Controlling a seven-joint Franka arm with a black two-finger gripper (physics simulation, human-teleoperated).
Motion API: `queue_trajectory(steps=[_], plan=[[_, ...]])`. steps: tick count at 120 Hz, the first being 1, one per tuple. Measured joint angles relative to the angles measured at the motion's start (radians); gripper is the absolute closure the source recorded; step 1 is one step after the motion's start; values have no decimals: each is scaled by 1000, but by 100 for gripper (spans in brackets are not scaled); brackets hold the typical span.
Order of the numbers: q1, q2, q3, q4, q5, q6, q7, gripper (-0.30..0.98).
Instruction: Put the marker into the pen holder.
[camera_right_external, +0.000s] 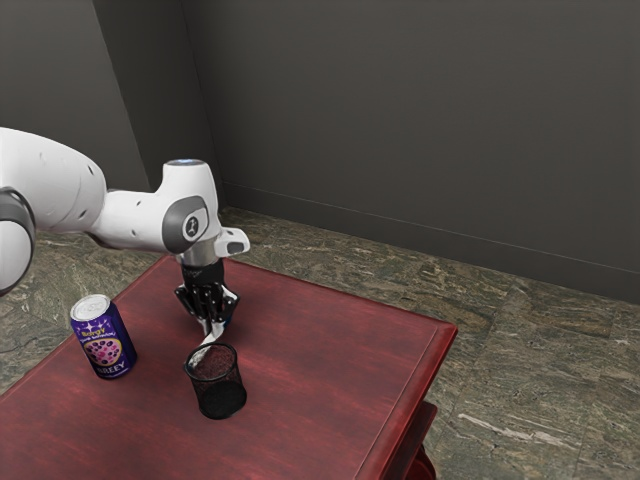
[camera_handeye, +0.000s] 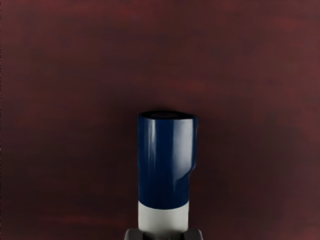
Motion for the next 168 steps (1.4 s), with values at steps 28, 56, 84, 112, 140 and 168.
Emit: queue_trajectory(steps=[28, 56, 84, 112, 140, 168], plan=[[-5, -26, 0, 0, 16, 1, -15, 79], [-39, -134, 0, 6, 40, -4, -30, 79], [-67, -258, 0, 4, 46, -46, -45, 79], [-96, -391, -15, -49, 43, -180, -92, 79], [-91, -528, -86, -239, 69, -164, -156, 79], [-110, -639, -109, -415, 150, -10, -224, 79]])
